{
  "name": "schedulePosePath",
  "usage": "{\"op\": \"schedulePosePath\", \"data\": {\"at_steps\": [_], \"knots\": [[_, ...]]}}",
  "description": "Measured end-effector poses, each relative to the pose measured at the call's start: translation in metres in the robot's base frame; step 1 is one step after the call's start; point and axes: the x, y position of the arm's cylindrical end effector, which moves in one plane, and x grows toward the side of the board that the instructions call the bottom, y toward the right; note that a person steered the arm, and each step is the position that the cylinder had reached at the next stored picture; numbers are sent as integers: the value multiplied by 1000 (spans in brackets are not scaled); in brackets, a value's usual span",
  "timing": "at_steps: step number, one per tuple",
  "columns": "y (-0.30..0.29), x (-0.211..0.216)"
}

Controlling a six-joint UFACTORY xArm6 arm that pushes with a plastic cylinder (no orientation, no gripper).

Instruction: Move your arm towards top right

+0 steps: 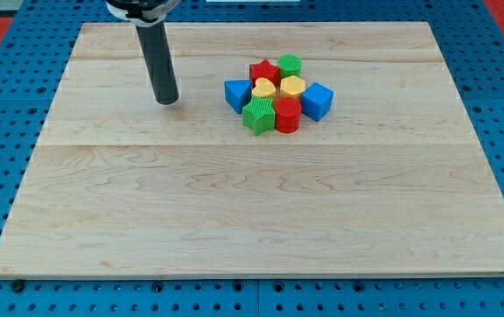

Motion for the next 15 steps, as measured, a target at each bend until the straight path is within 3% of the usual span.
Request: {"op": "schedulePosePath", "data": {"at_steps": [1, 3, 5, 6, 7, 8, 10, 11, 12, 15], "knots": [[5, 2], [32, 96], [62, 101], [107, 134], [110, 136], [111, 122], [288, 103], [302, 18], [301, -22], [302, -25]]}}
